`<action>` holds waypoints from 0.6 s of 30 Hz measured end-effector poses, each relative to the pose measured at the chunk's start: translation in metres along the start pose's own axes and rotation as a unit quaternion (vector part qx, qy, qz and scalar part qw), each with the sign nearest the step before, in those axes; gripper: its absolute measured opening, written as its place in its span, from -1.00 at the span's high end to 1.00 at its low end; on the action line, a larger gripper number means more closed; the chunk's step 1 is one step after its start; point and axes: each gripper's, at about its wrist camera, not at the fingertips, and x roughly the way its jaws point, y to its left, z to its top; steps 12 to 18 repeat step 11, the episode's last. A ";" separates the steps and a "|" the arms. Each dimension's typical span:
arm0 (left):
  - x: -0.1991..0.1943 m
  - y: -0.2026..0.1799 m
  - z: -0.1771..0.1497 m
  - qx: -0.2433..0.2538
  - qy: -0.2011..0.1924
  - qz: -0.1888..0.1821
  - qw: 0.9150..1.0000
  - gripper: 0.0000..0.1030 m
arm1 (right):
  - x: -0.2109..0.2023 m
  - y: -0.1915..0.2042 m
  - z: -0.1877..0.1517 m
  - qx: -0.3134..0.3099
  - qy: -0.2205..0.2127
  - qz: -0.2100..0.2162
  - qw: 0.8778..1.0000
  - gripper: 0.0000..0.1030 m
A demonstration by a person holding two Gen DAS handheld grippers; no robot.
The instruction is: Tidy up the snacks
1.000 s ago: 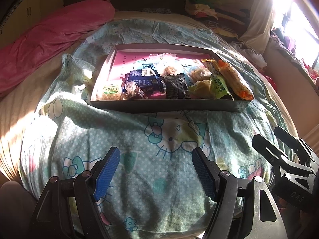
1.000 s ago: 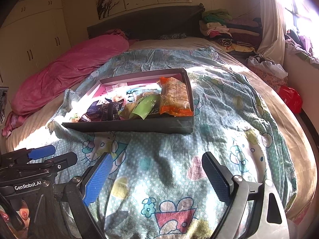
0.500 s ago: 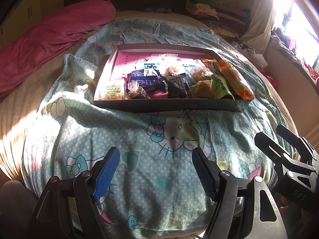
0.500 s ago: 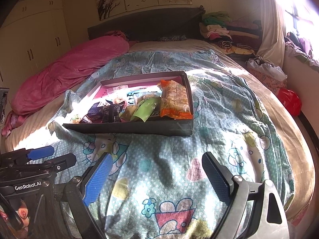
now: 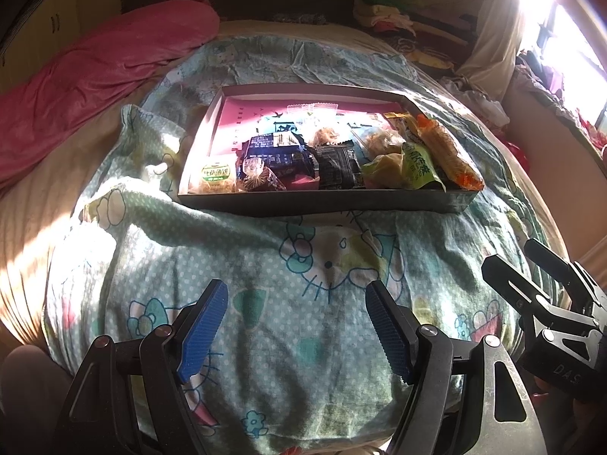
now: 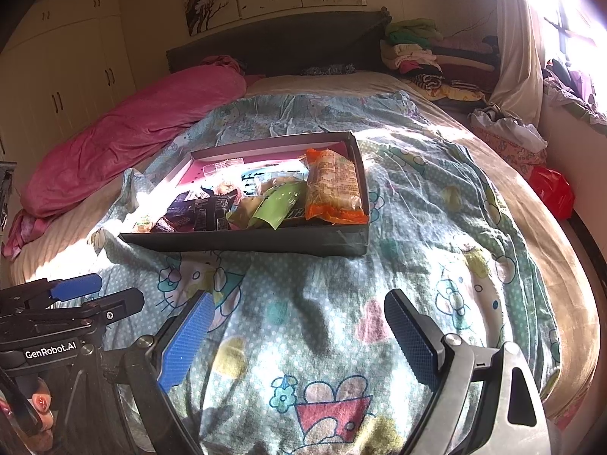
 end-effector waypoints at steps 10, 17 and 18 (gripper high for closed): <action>-0.006 0.013 0.007 -0.013 -0.030 -0.017 0.999 -0.49 | 0.002 -0.010 0.001 0.012 -0.018 -0.016 1.000 -0.88; -0.008 0.019 0.011 -0.019 -0.039 -0.014 0.999 -0.50 | 0.002 -0.013 0.003 0.014 -0.024 -0.020 0.999 -0.90; -0.008 0.019 0.011 -0.019 -0.039 -0.014 0.999 -0.50 | 0.002 -0.013 0.003 0.014 -0.024 -0.020 0.999 -0.90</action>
